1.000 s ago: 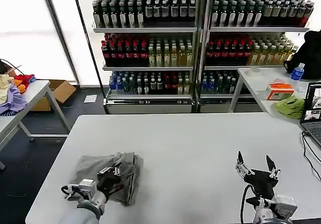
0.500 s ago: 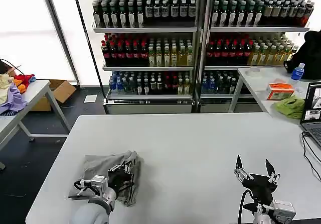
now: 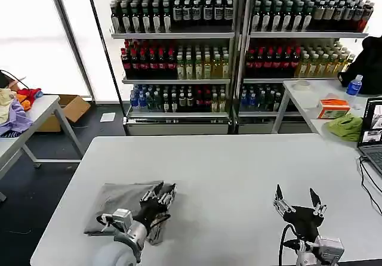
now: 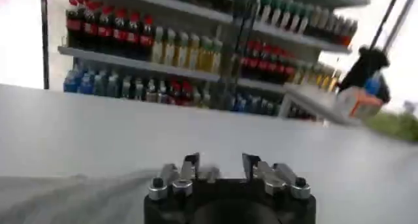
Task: Fold and organize the clothes.
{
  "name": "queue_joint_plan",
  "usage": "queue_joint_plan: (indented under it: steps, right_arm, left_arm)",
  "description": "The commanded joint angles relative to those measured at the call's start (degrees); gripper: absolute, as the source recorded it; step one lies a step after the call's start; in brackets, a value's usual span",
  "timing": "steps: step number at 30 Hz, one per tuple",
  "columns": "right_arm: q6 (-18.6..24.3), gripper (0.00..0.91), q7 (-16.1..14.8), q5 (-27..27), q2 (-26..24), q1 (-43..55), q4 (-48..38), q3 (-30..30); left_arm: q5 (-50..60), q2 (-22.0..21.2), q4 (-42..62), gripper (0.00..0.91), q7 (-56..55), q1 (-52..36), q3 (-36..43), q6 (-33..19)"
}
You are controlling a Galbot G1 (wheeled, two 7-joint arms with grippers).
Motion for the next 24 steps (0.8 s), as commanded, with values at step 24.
queue_joint_plan:
  steps: [24]
  right_arm:
    - [-0.22,0.907,-0.55,4.69,-3.77,9.54,-9.09,-5.63]
  left_arm:
    - [6.11,4.86,6.63,0.907,0.95,6.14,-20.55,1.17]
